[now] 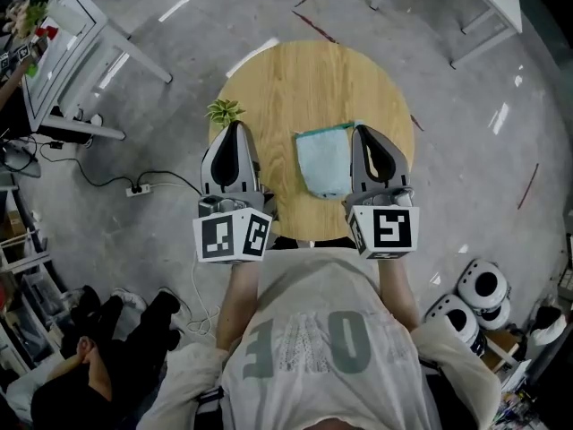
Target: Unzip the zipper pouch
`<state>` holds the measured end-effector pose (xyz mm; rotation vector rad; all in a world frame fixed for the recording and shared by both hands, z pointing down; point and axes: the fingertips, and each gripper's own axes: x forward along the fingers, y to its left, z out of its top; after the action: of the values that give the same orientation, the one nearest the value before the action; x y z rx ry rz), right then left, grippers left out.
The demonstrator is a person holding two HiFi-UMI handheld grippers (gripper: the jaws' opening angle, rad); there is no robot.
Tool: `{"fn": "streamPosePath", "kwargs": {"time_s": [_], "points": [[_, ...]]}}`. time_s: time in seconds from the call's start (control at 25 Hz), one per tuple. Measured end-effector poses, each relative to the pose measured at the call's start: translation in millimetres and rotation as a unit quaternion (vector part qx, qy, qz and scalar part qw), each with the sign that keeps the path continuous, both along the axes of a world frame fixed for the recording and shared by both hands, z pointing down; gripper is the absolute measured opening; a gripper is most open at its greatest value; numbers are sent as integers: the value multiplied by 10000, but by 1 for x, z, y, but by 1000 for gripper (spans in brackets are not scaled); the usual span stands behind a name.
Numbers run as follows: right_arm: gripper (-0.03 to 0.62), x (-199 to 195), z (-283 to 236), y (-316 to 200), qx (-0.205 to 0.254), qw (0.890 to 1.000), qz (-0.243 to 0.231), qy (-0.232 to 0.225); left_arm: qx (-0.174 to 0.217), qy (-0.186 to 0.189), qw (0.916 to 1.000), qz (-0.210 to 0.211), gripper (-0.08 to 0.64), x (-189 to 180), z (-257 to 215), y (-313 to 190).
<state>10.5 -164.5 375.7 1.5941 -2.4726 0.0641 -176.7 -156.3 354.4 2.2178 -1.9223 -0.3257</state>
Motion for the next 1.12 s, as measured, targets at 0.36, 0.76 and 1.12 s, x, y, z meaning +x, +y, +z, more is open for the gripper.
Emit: {"fn": "streamPosePath", "kwargs": {"time_s": [0.36, 0.76, 1.12], "points": [[29, 12, 8, -10, -139, 9999, 34, 42, -240, 295, 9984, 407, 174, 20, 21, -26], [29, 37, 23, -8, -388, 9987, 292, 126, -1548, 1228, 9776, 721, 247, 40, 118, -42], [29, 45, 38, -13, -623, 9974, 282, 211, -3304, 2247, 9150, 556, 238, 54, 237, -38]]}}
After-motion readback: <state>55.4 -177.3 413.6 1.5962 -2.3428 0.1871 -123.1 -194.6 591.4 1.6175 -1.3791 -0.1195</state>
